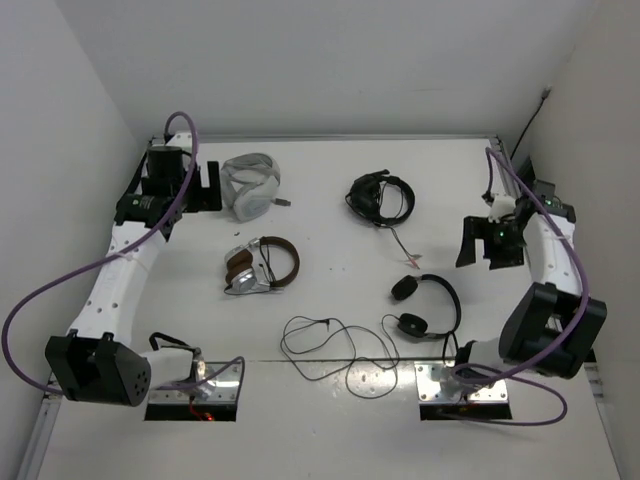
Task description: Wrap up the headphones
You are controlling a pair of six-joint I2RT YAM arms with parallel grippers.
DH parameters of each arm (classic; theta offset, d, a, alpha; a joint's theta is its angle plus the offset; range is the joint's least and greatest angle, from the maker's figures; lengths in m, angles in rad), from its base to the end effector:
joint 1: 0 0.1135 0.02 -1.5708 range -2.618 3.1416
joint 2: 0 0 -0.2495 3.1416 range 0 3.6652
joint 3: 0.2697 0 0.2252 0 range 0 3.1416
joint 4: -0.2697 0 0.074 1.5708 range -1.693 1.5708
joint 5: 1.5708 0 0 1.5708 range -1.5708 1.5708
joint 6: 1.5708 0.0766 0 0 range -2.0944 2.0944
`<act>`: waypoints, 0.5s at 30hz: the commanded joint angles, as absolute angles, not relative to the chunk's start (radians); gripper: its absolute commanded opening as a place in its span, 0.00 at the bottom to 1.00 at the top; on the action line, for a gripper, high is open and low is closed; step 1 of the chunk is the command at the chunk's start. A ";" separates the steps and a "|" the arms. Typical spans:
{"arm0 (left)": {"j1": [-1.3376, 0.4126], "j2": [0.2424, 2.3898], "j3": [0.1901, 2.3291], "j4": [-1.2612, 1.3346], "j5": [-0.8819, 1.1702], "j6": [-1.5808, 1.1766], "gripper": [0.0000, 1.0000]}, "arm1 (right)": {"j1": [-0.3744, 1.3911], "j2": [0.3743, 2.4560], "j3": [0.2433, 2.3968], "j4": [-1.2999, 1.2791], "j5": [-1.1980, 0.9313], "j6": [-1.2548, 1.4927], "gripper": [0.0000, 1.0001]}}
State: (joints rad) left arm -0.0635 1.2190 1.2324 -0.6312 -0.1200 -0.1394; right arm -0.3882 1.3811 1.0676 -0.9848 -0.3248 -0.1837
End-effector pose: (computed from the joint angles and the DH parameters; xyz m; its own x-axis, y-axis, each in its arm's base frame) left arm 0.2726 -0.0081 0.3237 -0.5677 -0.1021 -0.8169 -0.1144 0.9924 -0.0446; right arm 0.2290 -0.0672 0.2075 -0.9274 0.1923 -0.3208 0.1117 0.9610 0.2530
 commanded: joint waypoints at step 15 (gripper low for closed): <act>-0.051 1.115 1.108 -0.577 -0.222 -0.098 1.00 | -0.304 1.655 0.996 -0.928 -0.093 -0.258 0.59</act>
